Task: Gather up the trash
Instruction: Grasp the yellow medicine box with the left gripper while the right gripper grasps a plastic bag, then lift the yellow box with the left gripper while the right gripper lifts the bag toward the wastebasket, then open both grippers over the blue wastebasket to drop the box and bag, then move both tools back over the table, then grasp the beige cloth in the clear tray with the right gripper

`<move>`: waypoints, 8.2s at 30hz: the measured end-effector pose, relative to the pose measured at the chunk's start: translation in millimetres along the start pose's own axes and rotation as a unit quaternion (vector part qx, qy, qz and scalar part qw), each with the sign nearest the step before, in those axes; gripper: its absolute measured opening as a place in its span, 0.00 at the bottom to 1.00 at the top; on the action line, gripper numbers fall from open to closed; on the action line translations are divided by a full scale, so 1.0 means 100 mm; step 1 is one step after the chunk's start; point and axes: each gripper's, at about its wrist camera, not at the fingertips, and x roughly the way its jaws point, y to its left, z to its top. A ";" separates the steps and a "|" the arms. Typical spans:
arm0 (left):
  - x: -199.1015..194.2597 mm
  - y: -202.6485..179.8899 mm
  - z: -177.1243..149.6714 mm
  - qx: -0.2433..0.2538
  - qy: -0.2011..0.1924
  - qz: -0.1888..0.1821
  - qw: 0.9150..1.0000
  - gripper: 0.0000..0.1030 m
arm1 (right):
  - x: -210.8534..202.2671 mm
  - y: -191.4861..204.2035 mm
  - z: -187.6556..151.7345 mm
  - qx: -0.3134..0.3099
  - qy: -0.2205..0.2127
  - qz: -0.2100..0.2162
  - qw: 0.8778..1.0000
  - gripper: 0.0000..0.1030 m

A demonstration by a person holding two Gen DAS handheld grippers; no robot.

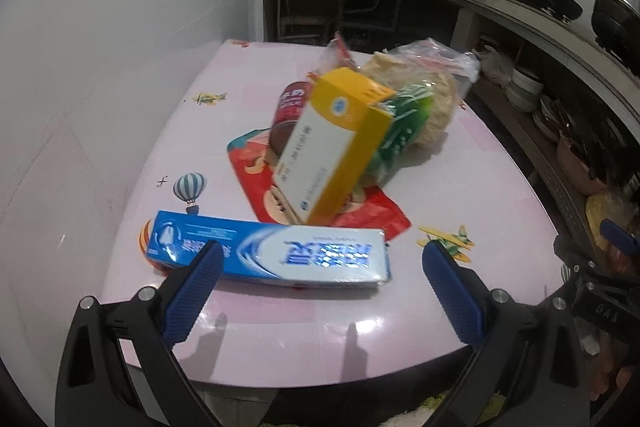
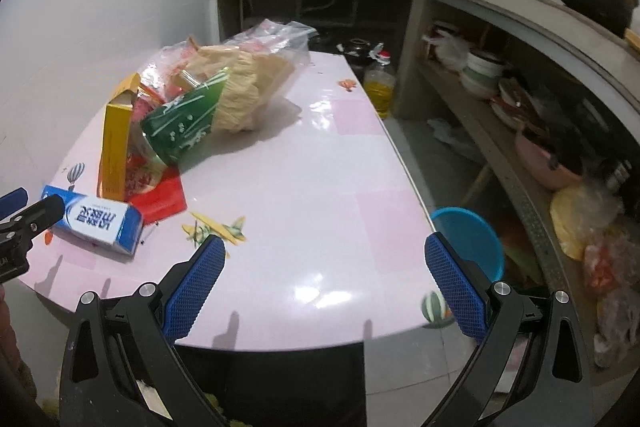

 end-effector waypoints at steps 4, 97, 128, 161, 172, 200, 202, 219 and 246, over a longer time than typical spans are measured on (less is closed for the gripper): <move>0.06 0.18 0.15 -0.006 -0.001 -0.025 1.000 0.95 | 0.08 0.06 0.11 -0.006 0.009 0.016 1.000 0.93; -0.37 0.18 0.86 -0.019 -0.226 -0.140 0.964 0.29 | 0.41 -1.50 1.42 0.343 -0.069 0.383 0.855 0.13; 2.02 -4.76 1.08 0.231 0.252 -0.332 0.879 0.31 | 1.50 -3.38 -1.00 0.567 0.056 0.057 0.820 0.13; 1.26 -3.44 1.09 0.154 0.193 -0.367 0.897 0.86 | 0.50 -2.61 -0.31 0.293 0.015 -0.166 0.941 0.93; 0.49 -2.09 1.19 0.084 0.028 -0.358 0.930 0.95 | 0.01 -1.71 0.17 0.143 -0.068 -0.184 0.970 0.93; 0.20 -0.18 0.77 0.003 -0.095 -0.203 0.975 0.95 | 0.27 -0.45 1.14 0.058 -0.075 0.167 0.981 0.93; 0.19 -0.19 0.77 0.008 -0.099 -0.198 0.975 0.94 | 0.41 -0.41 1.33 0.071 -0.067 0.188 0.977 0.93; 0.30 -0.13 0.78 0.037 -0.101 -0.203 0.973 0.69 | 1.53 0.10 2.07 0.079 0.039 0.171 0.981 0.75; 0.47 -0.41 0.91 0.058 -0.051 -0.282 0.956 0.47 | 1.34 -0.84 1.17 0.244 0.125 0.233 0.933 0.04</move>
